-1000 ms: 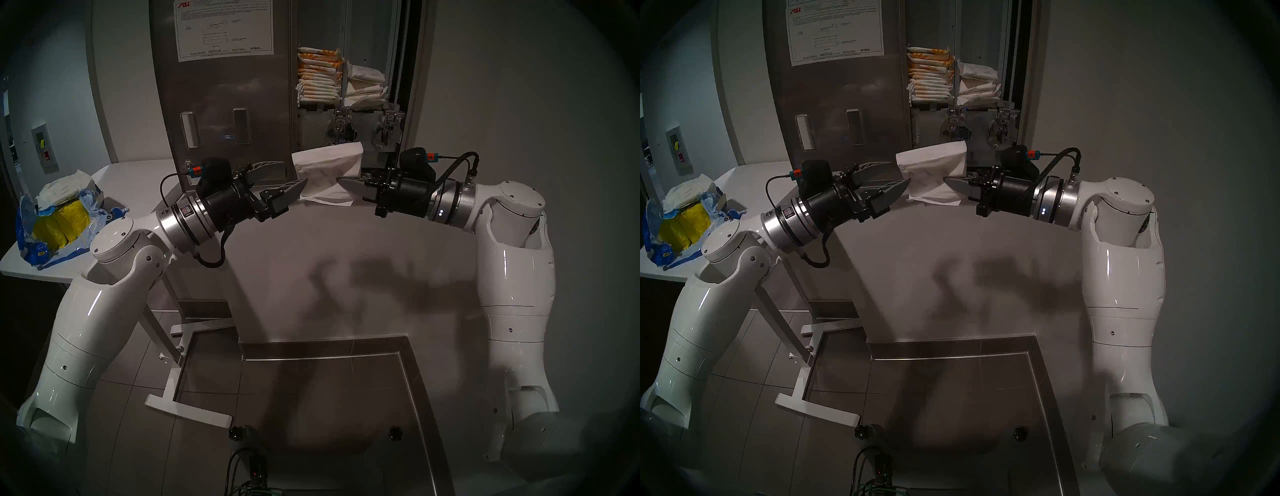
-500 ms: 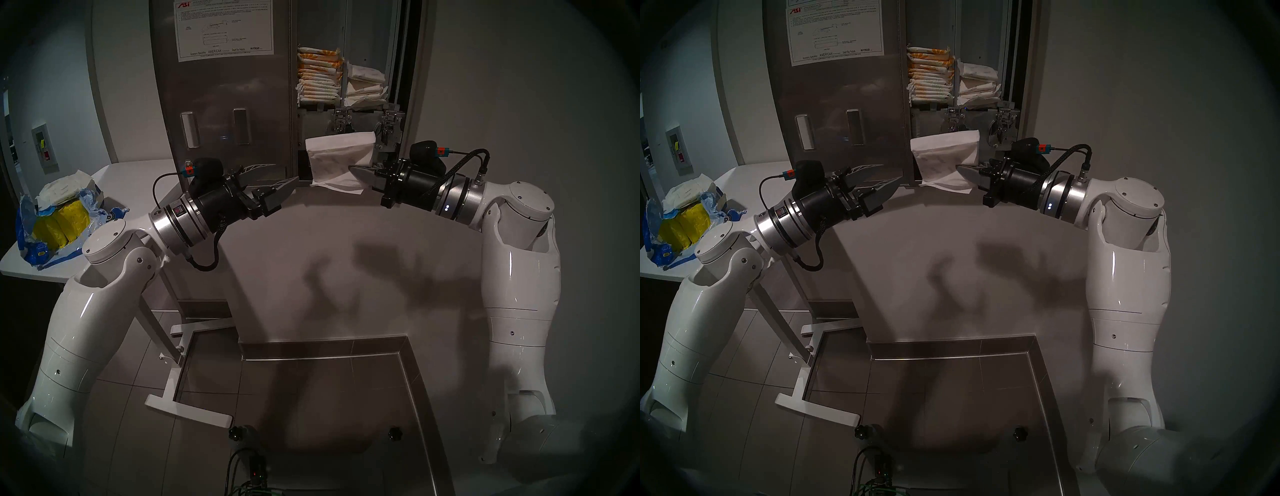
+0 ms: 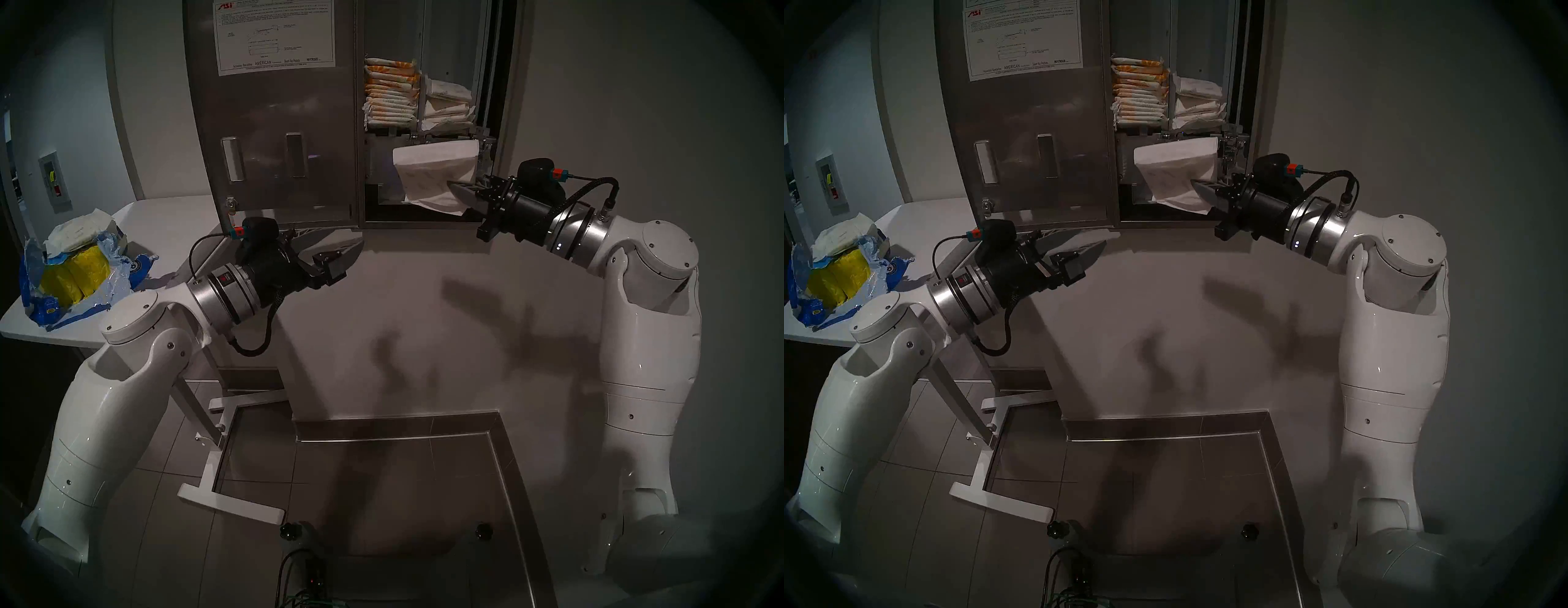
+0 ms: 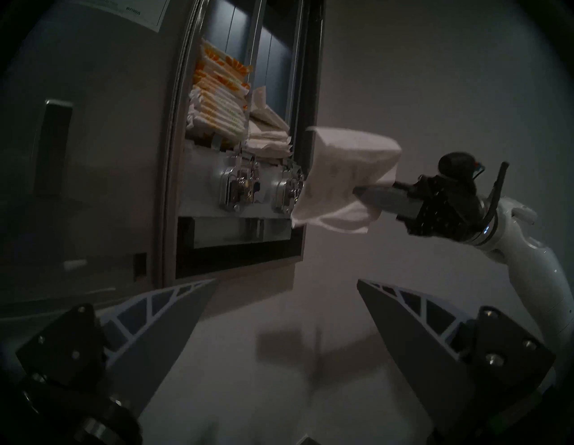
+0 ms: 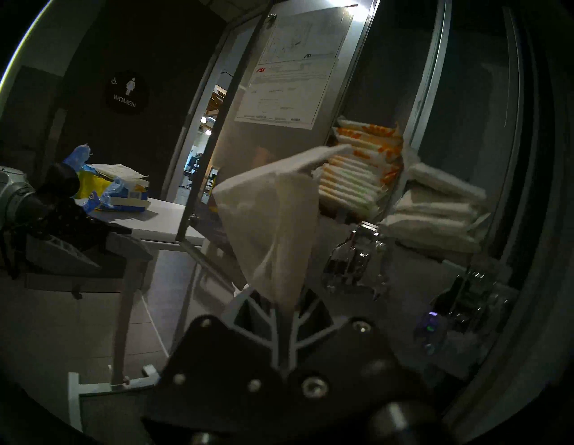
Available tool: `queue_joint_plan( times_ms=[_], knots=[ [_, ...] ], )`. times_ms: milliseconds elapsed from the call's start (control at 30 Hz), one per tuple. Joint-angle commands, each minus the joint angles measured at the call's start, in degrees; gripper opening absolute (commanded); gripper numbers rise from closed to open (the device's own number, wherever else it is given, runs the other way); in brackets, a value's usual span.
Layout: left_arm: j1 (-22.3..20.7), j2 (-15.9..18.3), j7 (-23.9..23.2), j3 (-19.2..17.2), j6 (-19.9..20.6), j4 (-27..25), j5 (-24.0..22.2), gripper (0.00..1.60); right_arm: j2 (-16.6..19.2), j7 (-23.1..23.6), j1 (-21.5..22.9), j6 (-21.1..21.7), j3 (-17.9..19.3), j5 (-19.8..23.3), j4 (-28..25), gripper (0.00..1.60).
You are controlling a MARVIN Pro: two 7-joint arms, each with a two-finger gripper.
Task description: Open the dispenser door, put the pads inside, close the door
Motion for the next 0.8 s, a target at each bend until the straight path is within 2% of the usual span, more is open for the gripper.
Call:
queue_joint_plan(
  times_ms=[0, 300, 500, 533, 733, 767],
  knots=[
    [2.74, -0.84, 4.52, -0.99, -0.19, -3.51, 1.93, 1.6, -0.41, -3.63, 0.12, -5.81, -0.23, -2.96, -4.56, 0.0],
    [6.61, -1.44, 10.54, -0.41, 0.67, -5.43, 5.28, 1.6, -1.13, -9.05, -0.43, -13.66, -1.1, -9.31, -7.56, 0.0],
    [8.67, -1.69, 13.88, 0.12, 1.19, -6.8, 7.58, 1.6, -1.45, -12.03, -0.97, -17.34, -1.97, -13.12, -8.71, 0.0],
    [9.3, -2.08, 15.1, 0.22, 1.66, -7.21, 7.79, 1.6, -1.51, -13.39, -1.26, -19.04, -2.38, -14.92, -9.17, 0.0],
    [11.33, -2.49, 16.96, -0.06, 2.29, -8.15, 7.96, 1.6, -1.96, -17.2, -2.02, -22.85, -3.55, -20.04, -10.1, 0.0],
    [12.19, -2.39, 17.14, -0.27, 2.38, -8.44, 8.03, 1.6, -1.84, -18.56, -2.28, -24.51, -4.0, -22.1, -10.17, 0.0]
  ],
)
